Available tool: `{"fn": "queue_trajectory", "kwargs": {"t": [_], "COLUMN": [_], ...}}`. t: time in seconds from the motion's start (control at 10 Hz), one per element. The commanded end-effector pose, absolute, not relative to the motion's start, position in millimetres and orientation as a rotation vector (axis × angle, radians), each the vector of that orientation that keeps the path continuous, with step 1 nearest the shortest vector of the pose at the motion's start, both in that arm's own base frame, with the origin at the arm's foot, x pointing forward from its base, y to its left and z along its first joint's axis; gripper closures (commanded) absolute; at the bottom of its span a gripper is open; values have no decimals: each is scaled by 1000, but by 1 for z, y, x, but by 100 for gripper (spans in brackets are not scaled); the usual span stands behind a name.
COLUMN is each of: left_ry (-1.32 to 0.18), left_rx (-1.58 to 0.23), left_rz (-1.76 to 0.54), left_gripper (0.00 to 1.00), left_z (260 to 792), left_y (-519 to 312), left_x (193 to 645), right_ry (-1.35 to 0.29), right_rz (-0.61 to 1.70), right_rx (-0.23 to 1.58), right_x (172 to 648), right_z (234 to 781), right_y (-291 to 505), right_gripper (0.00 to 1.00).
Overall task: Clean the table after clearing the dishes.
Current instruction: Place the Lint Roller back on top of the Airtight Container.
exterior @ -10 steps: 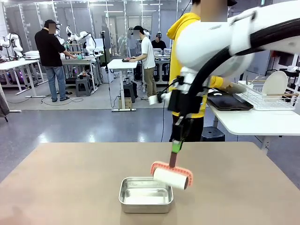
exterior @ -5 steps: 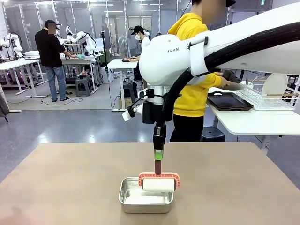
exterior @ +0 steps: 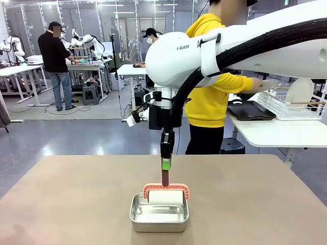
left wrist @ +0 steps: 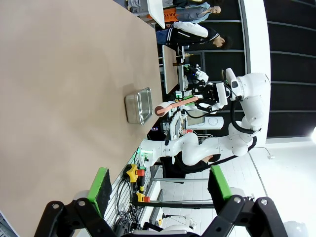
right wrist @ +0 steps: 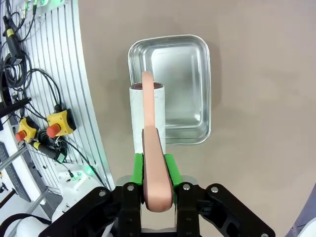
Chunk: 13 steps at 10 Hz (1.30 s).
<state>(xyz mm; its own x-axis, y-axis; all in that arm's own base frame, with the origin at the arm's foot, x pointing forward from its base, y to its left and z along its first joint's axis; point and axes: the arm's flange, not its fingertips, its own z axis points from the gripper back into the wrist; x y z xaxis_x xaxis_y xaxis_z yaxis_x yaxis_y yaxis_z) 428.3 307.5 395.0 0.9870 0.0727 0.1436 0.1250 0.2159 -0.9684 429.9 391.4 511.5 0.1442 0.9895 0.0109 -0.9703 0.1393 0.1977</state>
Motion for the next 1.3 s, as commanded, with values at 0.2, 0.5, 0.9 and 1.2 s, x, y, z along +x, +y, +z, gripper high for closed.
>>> {"fn": "queue_trajectory", "kwargs": {"t": [0.2, 0.5, 0.9, 1.2], "left_ry": [-179, -179, -179, -179], "left_rx": [-1350, -1350, -1350, -1350], "left_rz": [-42, -42, -42, -42], "left_gripper": [0, 0, 0, 0], "left_z": [395, 395, 395, 395], "left_y": [309, 309, 309, 309], "left_x": [426, 426, 426, 426], "right_ry": [140, 87, 73, 57], "right_rz": [1421, 1434, 1465, 1517], "right_rx": [173, 218, 194, 158], "right_x": [430, 441, 462, 488], "right_z": [509, 483, 460, 443], "right_y": [391, 395, 390, 387], "right_gripper": [78, 78, 78, 78]}}
